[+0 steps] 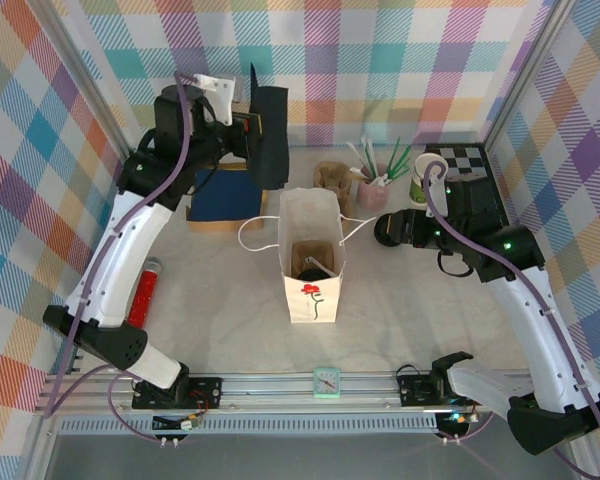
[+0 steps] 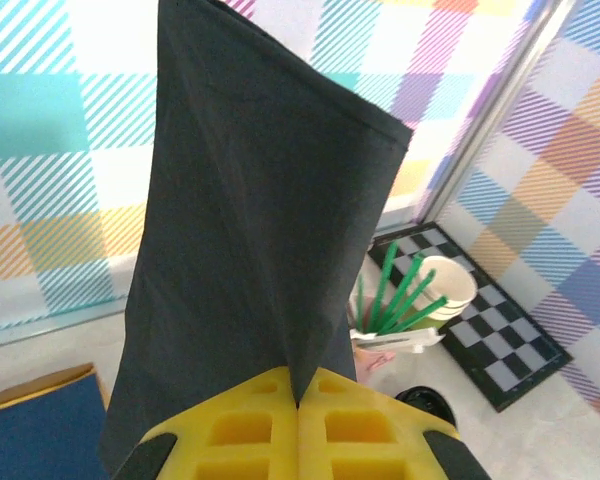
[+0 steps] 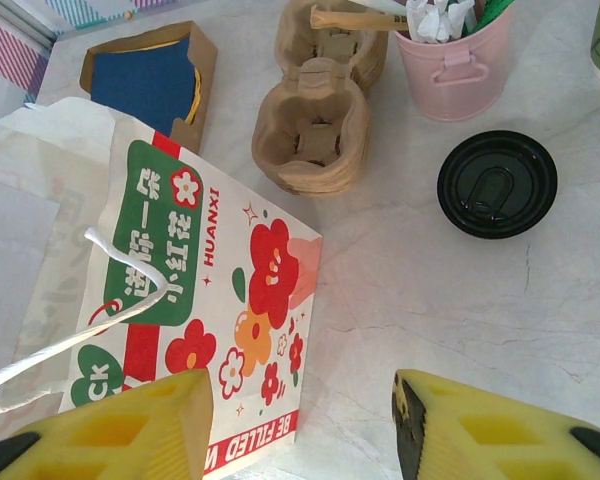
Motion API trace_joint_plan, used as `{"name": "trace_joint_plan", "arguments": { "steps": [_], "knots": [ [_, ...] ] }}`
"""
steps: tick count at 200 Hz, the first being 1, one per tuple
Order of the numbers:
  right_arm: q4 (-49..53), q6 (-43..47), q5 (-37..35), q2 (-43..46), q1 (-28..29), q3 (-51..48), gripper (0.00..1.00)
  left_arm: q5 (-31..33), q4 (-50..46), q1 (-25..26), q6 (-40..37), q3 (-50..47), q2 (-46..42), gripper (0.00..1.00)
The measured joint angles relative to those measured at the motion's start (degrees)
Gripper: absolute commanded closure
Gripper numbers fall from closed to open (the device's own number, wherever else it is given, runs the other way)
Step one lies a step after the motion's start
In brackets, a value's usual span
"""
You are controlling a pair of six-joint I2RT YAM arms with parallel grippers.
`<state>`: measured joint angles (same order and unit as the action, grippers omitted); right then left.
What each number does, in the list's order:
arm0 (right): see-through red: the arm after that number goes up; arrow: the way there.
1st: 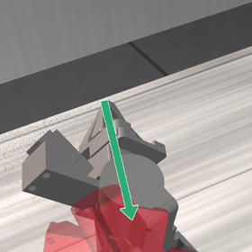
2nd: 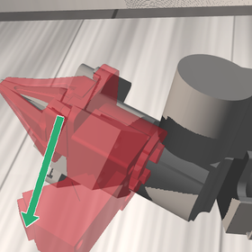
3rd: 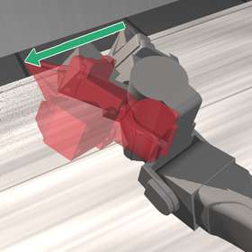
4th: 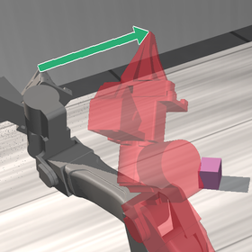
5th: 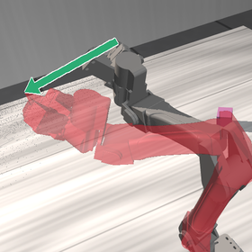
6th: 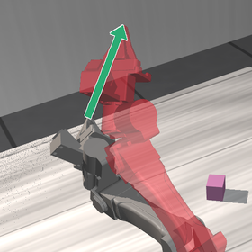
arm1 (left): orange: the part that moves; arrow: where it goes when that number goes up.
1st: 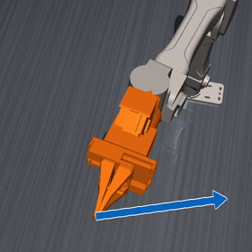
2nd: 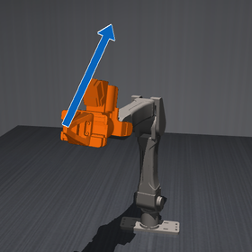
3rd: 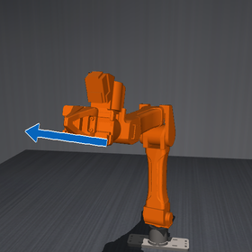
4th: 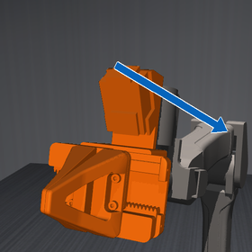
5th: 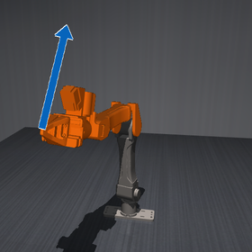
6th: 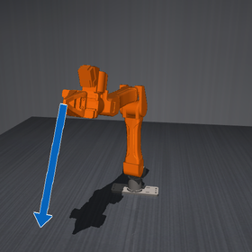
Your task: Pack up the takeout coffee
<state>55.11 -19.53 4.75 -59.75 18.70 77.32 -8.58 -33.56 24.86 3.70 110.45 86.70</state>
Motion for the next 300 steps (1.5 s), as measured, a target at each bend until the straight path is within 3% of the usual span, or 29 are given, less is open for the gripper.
{"name": "trace_joint_plan", "arguments": {
  "steps": [104, 300],
  "knots": [
    [0.00, -0.87, 0.39, 0.50, 0.00, -0.02, 0.48, -5.46, 5.20, 4.07, 1.49, -3.80, -5.66, 1.00],
    [-0.26, -1.07, 2.01, 0.50, 0.00, -0.20, 0.47, -6.84, 17.66, 13.33, 3.93, -19.34, -13.49, 1.00]
  ]
}}
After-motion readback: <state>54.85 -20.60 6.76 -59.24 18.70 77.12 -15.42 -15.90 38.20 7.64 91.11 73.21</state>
